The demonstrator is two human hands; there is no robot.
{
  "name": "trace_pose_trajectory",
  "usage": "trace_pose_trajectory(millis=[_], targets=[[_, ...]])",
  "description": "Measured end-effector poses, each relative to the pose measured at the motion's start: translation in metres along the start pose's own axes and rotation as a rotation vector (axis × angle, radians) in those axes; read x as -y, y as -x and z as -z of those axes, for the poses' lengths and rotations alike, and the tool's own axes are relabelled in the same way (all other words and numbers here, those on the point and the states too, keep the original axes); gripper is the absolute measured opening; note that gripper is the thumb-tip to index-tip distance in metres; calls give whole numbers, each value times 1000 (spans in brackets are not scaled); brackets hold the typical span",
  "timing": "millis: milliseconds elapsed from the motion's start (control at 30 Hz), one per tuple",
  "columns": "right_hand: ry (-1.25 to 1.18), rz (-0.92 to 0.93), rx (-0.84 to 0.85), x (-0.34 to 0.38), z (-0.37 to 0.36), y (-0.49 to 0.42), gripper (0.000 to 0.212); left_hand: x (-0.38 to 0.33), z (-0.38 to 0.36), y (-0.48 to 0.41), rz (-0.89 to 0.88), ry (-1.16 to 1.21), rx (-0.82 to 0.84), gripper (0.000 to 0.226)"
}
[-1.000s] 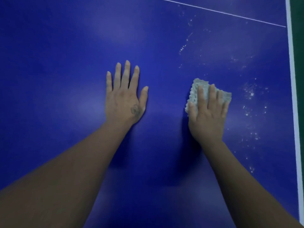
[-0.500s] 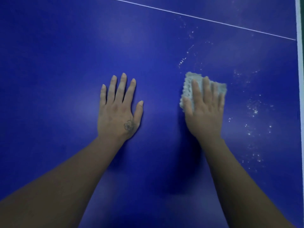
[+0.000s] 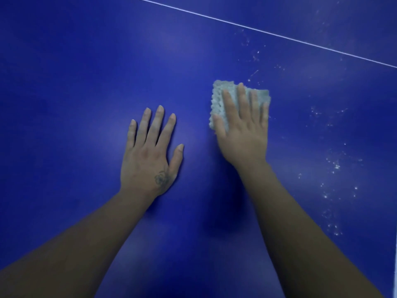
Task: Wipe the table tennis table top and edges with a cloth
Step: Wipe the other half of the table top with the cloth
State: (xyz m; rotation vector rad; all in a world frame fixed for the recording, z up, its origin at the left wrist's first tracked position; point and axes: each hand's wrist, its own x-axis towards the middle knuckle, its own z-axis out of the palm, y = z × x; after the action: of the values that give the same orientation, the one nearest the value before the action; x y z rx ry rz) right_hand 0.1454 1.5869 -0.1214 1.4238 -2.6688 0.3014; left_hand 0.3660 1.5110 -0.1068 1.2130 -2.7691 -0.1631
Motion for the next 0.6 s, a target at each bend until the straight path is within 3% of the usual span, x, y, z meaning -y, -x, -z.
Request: trace_pose_trajectory(millis=[133, 233, 467, 600], targets=[[46, -155, 37, -56, 14, 16, 60, -1, 0, 0, 10, -5, 22, 70], [28, -219, 115, -53, 23, 26, 64, 0, 1, -2, 8, -3, 22, 70], [-2, 17, 80, 13, -1, -25, 64, 0, 0, -2, 9, -2, 30, 70], [-28, -21, 128, -24, -6, -66, 67, 1, 0, -3, 4, 6, 18, 70]])
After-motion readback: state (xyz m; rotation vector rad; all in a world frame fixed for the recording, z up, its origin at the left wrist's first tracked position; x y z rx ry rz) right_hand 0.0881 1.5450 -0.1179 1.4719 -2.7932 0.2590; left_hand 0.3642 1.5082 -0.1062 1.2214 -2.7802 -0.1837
